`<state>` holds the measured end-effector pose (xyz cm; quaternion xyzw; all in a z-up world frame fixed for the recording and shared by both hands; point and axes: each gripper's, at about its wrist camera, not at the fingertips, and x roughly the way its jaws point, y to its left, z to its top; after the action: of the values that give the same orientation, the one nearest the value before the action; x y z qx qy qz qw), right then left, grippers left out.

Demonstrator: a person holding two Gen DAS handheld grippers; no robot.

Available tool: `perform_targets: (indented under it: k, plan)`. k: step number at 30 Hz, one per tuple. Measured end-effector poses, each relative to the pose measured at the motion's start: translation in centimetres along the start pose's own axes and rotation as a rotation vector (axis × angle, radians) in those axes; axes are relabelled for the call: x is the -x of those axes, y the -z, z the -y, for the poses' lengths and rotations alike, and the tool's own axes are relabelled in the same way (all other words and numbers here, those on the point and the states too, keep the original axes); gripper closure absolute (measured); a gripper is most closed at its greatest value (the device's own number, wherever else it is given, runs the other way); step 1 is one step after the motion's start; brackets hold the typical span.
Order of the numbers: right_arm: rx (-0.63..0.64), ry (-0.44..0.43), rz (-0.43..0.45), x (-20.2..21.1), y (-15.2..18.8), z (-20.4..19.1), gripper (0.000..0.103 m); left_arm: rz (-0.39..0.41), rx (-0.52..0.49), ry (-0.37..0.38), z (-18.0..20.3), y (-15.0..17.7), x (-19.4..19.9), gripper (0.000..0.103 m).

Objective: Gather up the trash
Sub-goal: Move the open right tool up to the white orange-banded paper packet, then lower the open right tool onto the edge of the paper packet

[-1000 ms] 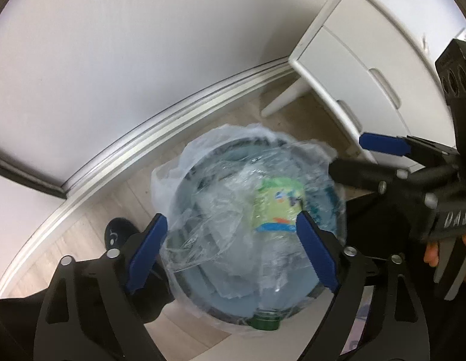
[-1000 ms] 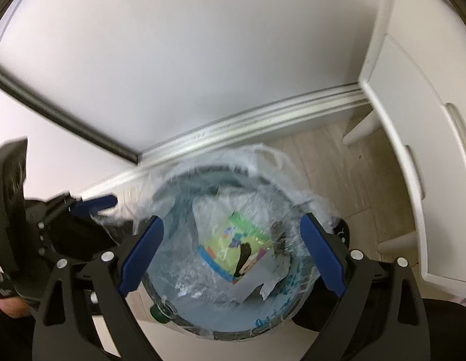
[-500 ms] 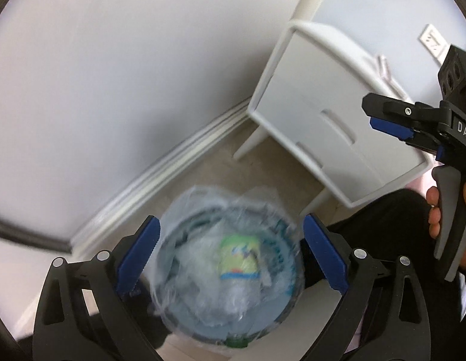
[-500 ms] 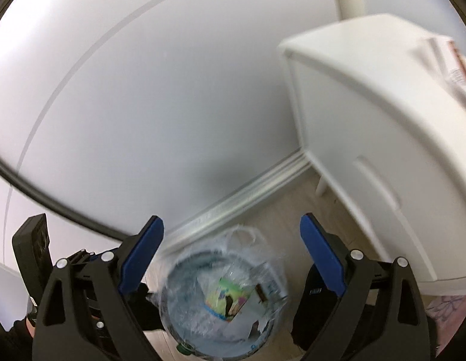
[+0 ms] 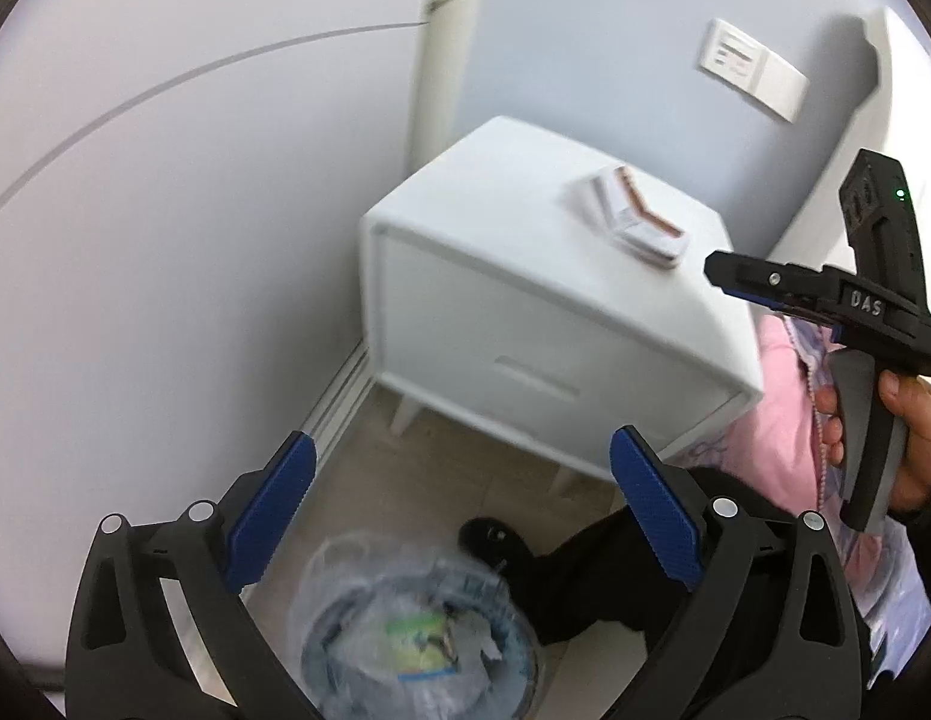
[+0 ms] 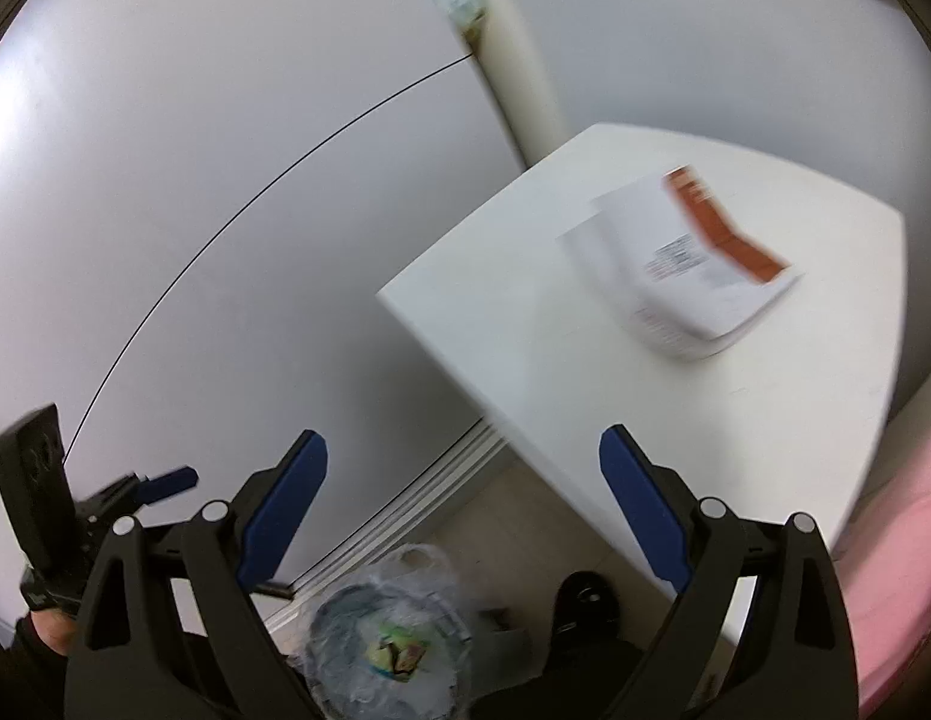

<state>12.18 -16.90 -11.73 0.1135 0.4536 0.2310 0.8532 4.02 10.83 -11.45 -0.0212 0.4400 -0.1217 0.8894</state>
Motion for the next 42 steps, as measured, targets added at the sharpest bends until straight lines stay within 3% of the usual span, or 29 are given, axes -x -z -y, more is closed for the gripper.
perform_targets:
  k: [9,18,29,42]
  plan:
    - [-0.061,0.056,0.054,3.3,-2.0,5.1,0.014,0.001,-0.104,0.105,4.6,-7.3,-3.3,0.007]
    - [-0.119,0.069,0.058,3.8,-2.6,9.9,0.014,-0.043,-0.156,0.151,7.0,-11.2,-7.8,0.007]
    - [-0.129,0.035,0.052,1.9,-4.2,12.8,0.014,-0.12,-0.233,0.183,9.1,-14.7,-14.4,0.007]
    - [-0.118,0.009,0.043,-0.2,-5.7,14.9,0.014,-0.165,-0.22,0.281,10.2,-17.4,-20.8,0.007]
